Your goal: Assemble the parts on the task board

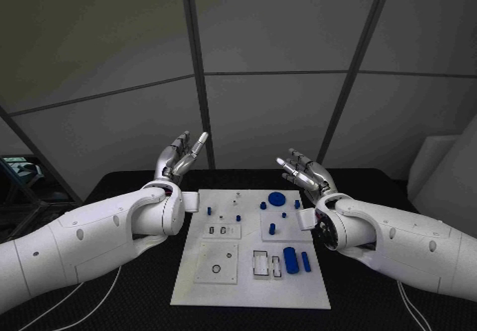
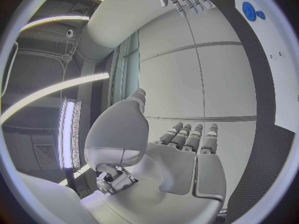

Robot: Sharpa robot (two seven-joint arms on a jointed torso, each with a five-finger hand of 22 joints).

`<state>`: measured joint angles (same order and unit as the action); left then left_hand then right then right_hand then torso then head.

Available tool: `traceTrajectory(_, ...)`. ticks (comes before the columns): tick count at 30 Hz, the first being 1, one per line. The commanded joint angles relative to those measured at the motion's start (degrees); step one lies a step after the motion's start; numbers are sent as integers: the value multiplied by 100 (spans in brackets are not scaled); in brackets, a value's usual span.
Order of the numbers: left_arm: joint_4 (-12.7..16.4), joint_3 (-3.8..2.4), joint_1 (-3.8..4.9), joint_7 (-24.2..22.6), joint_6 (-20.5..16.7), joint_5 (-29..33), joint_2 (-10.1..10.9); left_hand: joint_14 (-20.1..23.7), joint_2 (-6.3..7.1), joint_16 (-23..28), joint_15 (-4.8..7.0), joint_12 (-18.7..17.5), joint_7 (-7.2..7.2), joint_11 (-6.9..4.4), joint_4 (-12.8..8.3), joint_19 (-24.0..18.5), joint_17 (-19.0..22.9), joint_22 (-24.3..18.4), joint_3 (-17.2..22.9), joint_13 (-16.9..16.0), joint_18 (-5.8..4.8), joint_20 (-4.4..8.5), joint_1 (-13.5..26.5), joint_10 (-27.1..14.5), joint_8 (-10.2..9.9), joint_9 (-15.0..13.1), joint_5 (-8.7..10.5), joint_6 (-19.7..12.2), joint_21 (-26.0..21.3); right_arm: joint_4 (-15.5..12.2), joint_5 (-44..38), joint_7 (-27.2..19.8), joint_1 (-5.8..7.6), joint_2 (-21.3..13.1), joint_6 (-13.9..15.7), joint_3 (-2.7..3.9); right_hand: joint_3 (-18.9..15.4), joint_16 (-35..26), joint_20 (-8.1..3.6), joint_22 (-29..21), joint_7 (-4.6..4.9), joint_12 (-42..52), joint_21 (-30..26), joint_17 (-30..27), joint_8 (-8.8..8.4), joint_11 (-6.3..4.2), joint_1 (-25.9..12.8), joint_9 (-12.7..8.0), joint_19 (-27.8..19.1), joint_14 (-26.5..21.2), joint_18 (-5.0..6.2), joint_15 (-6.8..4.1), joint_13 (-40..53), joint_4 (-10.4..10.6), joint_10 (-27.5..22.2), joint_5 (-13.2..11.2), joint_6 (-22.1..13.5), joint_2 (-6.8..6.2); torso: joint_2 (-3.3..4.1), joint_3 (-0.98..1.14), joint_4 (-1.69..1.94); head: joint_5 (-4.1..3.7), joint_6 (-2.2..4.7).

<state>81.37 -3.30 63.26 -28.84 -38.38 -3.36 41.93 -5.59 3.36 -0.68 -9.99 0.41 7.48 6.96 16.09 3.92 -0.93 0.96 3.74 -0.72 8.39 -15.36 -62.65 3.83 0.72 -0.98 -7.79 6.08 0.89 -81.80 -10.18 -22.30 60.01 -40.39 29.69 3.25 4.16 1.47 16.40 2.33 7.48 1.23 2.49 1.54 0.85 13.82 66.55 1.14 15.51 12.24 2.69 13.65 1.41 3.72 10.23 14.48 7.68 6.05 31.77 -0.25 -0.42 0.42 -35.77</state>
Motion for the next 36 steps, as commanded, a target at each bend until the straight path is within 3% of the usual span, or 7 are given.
traceTrajectory(1,-1,-5,9,-146,208,-183,-6,-51,19,-42,-112,41,245,114,74,46,-17,22,16,-11,124,-121,-265,41,41,-15,-40,86,44,113,-784,452,12,58,-1014,39,82,328,6,131,947,345,245,150,214,164,730,121,762,1419,294,79,170,-366,1505,47,876,37,1,0,-2,0,-2)
traceTrajectory(7,-1,-5,9,-146,208,-183,-6,-433,49,-111,-206,89,358,242,67,231,-66,74,24,-51,52,-136,-492,332,77,-43,-36,298,142,195,-948,554,13,102,-1232,72,247,727,34,335,807,840,765,216,571,-80,1163,280,2191,3546,639,-212,242,-767,3691,-81,2749,-53,1,0,-2,0,-2)
traceTrajectory(8,-13,-3,7,-45,454,-178,171,-538,55,-132,-212,108,393,284,66,272,-78,85,26,-64,41,-135,-549,434,98,-58,-34,402,164,243,-2883,198,31,-76,-476,73,266,706,35,328,783,824,780,204,570,-100,1177,273,2234,3639,660,-238,221,-794,3781,-84,2903,-64,107,5,-37,-71,-45)
traceTrajectory(12,120,-3,5,-24,590,-179,280,-1139,69,-259,-241,244,662,563,53,500,-138,140,37,-135,6,-141,-804,1086,309,-172,-23,1253,280,282,-3544,224,86,-121,-374,74,367,746,18,331,678,823,884,218,684,-228,1246,304,2476,4104,773,-369,216,-906,4178,-90,3811,-139,151,3,-41,-61,-37)
traceTrajectory(16,336,-2,-1,22,796,-181,417,-2796,93,-645,-293,570,761,758,-18,2099,-288,489,110,-259,-55,-131,-1228,2557,557,-275,-13,2335,1014,274,-4289,309,183,-228,-337,75,629,780,-109,361,562,710,1089,246,664,-368,1275,276,2932,4752,800,-554,206,-1032,4622,-61,4304,-275,234,2,-7,-97,7)
traceTrajectory(23,715,-2,-7,73,1030,-265,634,-4595,16,-972,5,916,683,509,-190,3719,-381,689,192,-333,211,-87,-1524,4458,874,-370,9,4056,1669,387,-5346,715,493,-324,-639,75,1067,878,-404,455,396,617,1422,349,690,-589,1163,306,3564,5624,799,-843,220,-1106,5357,-32,4841,-484,394,-1,40,-130,20)
traceTrajectory(36,1537,-2,-11,184,1210,-291,1183,-5387,-110,-944,215,862,564,338,-438,4457,-578,658,84,-333,222,105,-1595,5178,763,-284,9,4562,1829,248,-7469,1994,863,-303,-1349,78,1011,1694,-1045,997,165,410,2555,1056,519,-890,1062,290,4840,7327,773,-1321,255,-1138,6014,-158,5137,-809,732,-29,124,-249,29)
